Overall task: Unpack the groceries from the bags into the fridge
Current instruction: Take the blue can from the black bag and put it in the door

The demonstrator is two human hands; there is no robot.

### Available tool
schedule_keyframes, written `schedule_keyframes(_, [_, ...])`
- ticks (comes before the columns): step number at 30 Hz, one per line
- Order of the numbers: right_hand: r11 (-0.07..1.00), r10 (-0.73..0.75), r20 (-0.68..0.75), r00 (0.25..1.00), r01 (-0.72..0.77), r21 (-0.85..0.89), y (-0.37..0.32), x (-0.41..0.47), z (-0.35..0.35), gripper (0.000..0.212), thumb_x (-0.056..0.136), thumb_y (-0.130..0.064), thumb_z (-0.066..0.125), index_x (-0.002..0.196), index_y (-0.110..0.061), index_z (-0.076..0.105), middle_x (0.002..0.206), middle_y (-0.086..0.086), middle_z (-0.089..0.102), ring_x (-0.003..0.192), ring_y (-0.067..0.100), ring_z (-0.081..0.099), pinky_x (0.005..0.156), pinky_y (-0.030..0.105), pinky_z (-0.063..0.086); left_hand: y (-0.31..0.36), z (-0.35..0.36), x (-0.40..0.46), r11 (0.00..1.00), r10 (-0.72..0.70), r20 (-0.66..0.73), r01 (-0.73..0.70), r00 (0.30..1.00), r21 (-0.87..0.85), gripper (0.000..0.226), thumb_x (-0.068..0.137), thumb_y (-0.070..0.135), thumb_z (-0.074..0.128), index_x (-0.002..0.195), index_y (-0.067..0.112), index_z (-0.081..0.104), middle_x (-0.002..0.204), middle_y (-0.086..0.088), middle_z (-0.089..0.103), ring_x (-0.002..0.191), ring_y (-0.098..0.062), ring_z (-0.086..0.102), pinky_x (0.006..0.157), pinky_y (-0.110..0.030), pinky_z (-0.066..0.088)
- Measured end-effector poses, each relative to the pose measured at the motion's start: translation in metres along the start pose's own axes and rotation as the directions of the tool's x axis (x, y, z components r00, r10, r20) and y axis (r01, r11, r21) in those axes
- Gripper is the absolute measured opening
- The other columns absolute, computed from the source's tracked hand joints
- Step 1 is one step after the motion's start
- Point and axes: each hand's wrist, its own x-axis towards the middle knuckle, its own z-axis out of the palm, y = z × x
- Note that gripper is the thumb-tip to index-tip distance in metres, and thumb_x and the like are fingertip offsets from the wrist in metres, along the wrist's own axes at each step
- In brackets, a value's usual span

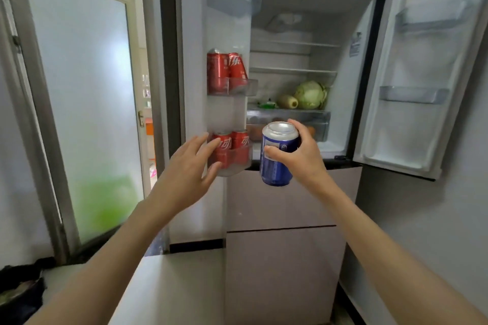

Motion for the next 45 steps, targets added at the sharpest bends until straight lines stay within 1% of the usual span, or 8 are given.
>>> schedule_keyframes(9, [0.959,-0.28,-0.059,0.958,0.276,-0.069,0.01,0.183,-0.009,0.068,0.068,-0.017,0.081,0.125,-0.019,0.045,0.108,-0.01,0.053,0.098,0.006,0.052,0.082,0.016,0.045,-0.021,0.011,0.179,0.983,0.095,-0.137,-0.071,0.986,0.17,0.056,0.094,0.037,0.044,0.145,0.025,0.025,0.155,-0.002,0.019,0.144,-0.021,0.012,0.116,-0.042,0.017])
schedule_keyframes(15, [0.865,-0.499,-0.101,0.861,0.488,-0.119,0.007,0.301,-0.016,0.077,0.069,-0.023,0.08,0.135,-0.017,0.04,0.127,0.0,0.051,0.117,0.016,0.047,0.098,0.028,0.042,-0.019,-0.004,0.286,0.93,0.161,-0.297,-0.044,0.941,0.364,0.054,0.096,0.036,0.039,0.146,0.023,0.023,0.156,-0.005,0.012,0.145,-0.022,0.002,0.117,-0.039,0.006])
schedule_keyframes(19, [0.791,-0.61,-0.174,0.773,0.607,-0.077,-0.019,0.37,-0.019,0.078,0.069,-0.024,0.08,0.136,-0.02,0.04,0.128,-0.002,0.047,0.121,0.018,0.042,0.101,0.031,0.04,-0.019,-0.021,0.344,0.869,0.259,-0.471,0.009,0.843,0.494,0.049,0.092,0.021,0.051,0.139,0.013,0.039,0.149,-0.015,0.03,0.141,-0.031,0.02,0.114,-0.049,0.016])
schedule_keyframes(22, [0.707,-0.694,-0.251,0.675,0.705,-0.058,-0.048,0.41,-0.017,0.078,0.069,-0.027,0.08,0.136,-0.02,0.041,0.13,-0.001,0.048,0.121,0.019,0.043,0.105,0.045,0.037,-0.02,-0.038,0.378,0.829,0.321,-0.551,0.052,0.77,0.556,0.048,0.085,0.009,0.06,0.131,0.004,0.048,0.14,-0.022,0.042,0.134,-0.038,0.033,0.108,-0.055,0.028])
schedule_keyframes(26, [0.61,-0.781,-0.267,0.565,0.782,-0.128,-0.088,0.454,-0.012,0.078,0.07,-0.035,0.078,0.137,-0.024,0.039,0.135,0.0,0.048,0.122,0.02,0.041,0.104,0.049,0.034,-0.024,-0.057,0.401,0.823,0.323,-0.586,0.085,0.743,0.562,0.055,0.086,0.017,0.062,0.135,0.003,0.042,0.14,-0.02,0.042,0.131,-0.036,0.038,0.107,-0.049,0.035])
schedule_keyframes(31, [0.531,-0.847,-0.001,0.532,0.845,-0.071,-0.122,0.488,0.001,0.074,0.07,-0.033,0.078,0.135,-0.026,0.042,0.126,0.002,0.054,0.112,0.022,0.05,0.098,0.04,0.043,-0.033,-0.063,0.401,0.825,0.348,-0.57,0.045,0.744,0.563,0.058,0.085,0.032,0.056,0.135,0.006,0.043,0.133,-0.013,0.049,0.124,-0.028,0.045,0.1,-0.031,0.035])
schedule_keyframes(36, [0.641,-0.728,0.332,0.6,0.767,0.021,-0.131,0.5,0.018,0.065,0.076,-0.032,0.074,0.134,-0.029,0.044,0.123,0.001,0.055,0.107,0.018,0.055,0.092,0.029,0.047,-0.034,-0.068,0.401,0.852,0.342,-0.582,0.018,0.737,0.524,0.061,0.082,0.028,0.066,0.135,0.007,0.042,0.132,-0.008,0.05,0.122,-0.022,0.045,0.098,-0.022,0.029])
schedule_keyframes(45, [0.76,-0.528,0.564,0.635,0.65,-0.02,-0.136,0.507,0.027,0.053,0.079,-0.045,0.067,0.128,-0.044,0.048,0.127,-0.005,0.054,0.112,0.016,0.054,0.095,0.031,0.047,-0.039,-0.071,0.402,0.878,0.33,-0.585,-0.012,0.741,0.479,0.059,0.083,0.028,0.066,0.134,0.011,0.043,0.132,-0.004,0.048,0.12,-0.019,0.044,0.094,-0.019,0.031])
